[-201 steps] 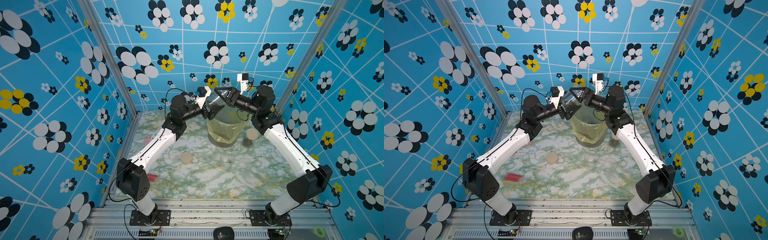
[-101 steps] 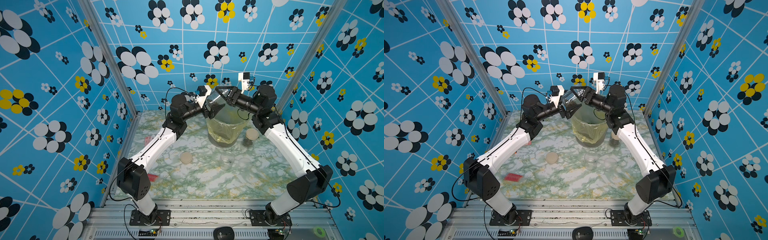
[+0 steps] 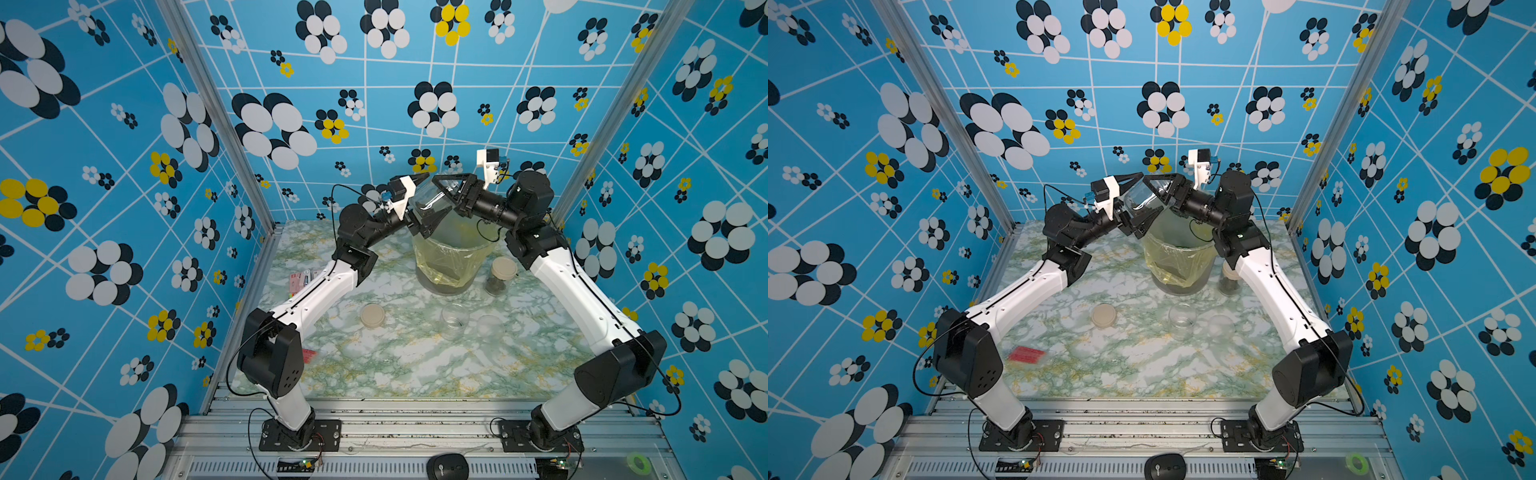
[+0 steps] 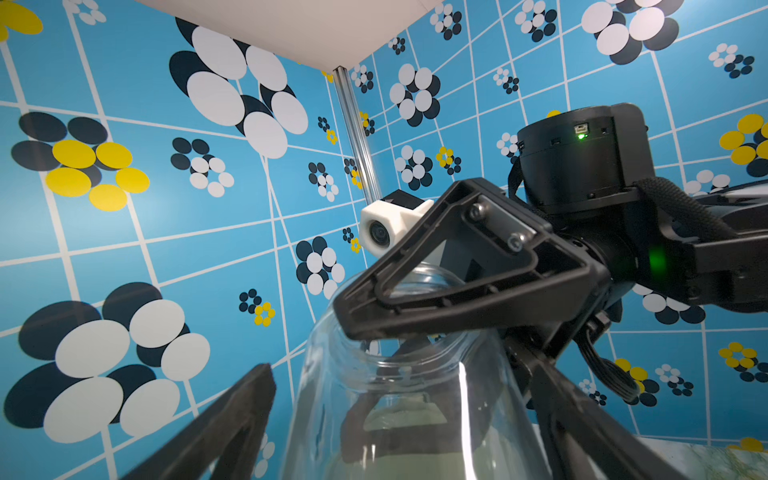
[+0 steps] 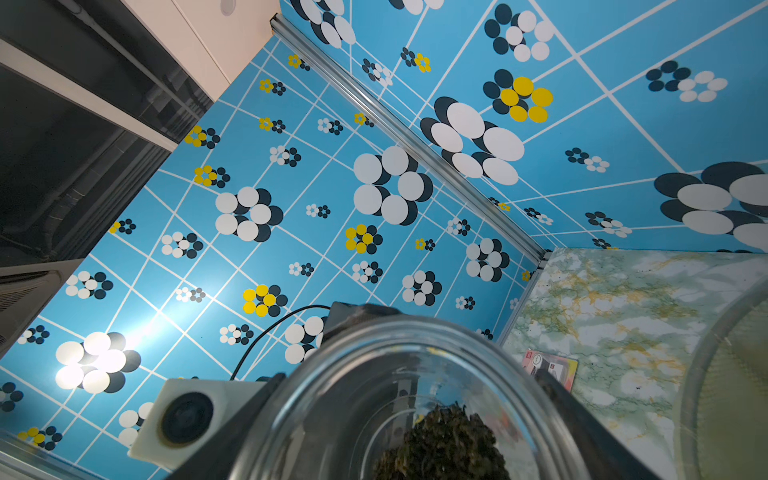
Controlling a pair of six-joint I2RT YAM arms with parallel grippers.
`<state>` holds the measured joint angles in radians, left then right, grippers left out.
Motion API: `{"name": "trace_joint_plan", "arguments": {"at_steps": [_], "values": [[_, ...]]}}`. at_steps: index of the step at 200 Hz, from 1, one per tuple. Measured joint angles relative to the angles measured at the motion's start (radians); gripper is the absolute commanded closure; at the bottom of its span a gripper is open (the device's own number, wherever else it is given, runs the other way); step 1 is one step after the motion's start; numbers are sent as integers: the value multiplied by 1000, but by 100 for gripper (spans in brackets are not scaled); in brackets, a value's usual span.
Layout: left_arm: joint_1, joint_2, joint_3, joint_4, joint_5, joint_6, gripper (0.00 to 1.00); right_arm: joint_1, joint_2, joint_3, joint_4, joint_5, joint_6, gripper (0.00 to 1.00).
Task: Empty moldy tea leaves from jars
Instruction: Pour the moldy tea leaves from the jar into the trash bin.
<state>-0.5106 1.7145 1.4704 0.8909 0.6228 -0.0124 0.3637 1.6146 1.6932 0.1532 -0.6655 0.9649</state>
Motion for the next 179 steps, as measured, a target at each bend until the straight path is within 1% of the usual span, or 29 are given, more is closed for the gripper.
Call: {"name": "trace_joint_plan", "arguments": {"at_steps": [37,91,132,179], "values": [[-14,45,-43,176,-31,-4,1,-3,-4,0,0,-4,45,48],[-32,123,-44,388,-80,-29,1,-4,-15,0,-19,-6,76,49],[-45,140,-42,450,-101,-14,0,-4,-16,10,-27,-6,115,50],[-70,179,-10,475,-127,40,4,-8,-16,57,-64,-23,156,49]]}}
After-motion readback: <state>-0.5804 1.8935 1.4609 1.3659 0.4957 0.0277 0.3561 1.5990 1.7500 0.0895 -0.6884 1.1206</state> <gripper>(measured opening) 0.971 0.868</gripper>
